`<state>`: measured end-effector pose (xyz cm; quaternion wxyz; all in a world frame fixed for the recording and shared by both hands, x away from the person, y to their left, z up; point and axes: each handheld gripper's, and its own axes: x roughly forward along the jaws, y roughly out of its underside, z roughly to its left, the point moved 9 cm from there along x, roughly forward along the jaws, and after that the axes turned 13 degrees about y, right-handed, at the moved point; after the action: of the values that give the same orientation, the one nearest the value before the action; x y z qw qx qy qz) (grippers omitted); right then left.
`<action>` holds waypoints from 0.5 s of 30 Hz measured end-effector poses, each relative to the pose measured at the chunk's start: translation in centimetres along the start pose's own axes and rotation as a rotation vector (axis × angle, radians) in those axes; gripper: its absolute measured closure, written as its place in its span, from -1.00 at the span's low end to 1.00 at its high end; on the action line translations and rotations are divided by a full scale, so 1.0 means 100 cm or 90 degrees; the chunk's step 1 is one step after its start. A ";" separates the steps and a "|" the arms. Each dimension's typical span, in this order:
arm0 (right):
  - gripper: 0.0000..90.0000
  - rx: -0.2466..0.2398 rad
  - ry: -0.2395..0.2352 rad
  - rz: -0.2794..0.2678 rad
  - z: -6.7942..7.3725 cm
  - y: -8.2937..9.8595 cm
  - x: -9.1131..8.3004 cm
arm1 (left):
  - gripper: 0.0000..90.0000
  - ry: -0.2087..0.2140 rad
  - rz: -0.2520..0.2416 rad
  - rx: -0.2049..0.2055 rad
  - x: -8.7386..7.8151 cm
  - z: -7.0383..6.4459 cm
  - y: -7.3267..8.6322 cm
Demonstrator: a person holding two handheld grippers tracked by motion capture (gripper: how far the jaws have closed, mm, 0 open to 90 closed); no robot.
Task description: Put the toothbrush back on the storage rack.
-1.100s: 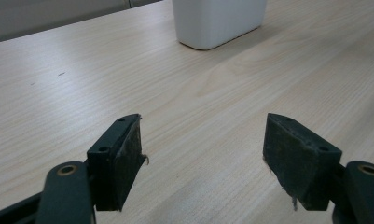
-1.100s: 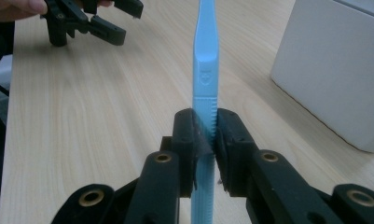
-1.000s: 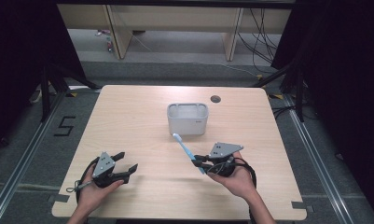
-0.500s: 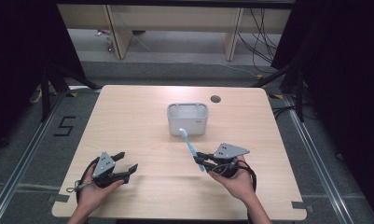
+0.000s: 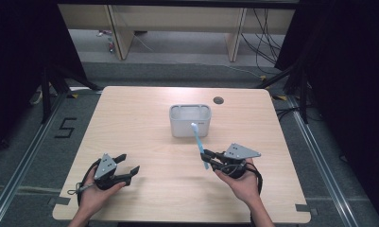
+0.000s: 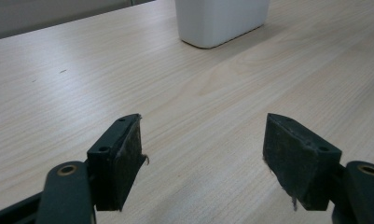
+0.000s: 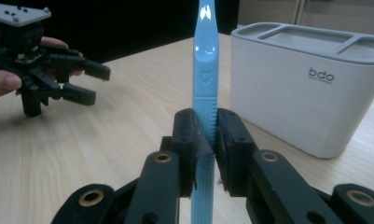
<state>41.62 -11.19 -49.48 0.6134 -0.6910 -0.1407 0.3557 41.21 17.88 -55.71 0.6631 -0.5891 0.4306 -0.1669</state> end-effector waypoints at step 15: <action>0.75 0.030 0.044 -0.029 -0.015 -0.003 -0.004 | -0.38 -0.006 -0.002 -0.005 0.000 0.001 0.000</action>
<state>42.37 -12.50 -49.02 0.6417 -0.6849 -0.1269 0.3210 41.30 17.96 -55.71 0.6627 -0.5930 0.4271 -0.1637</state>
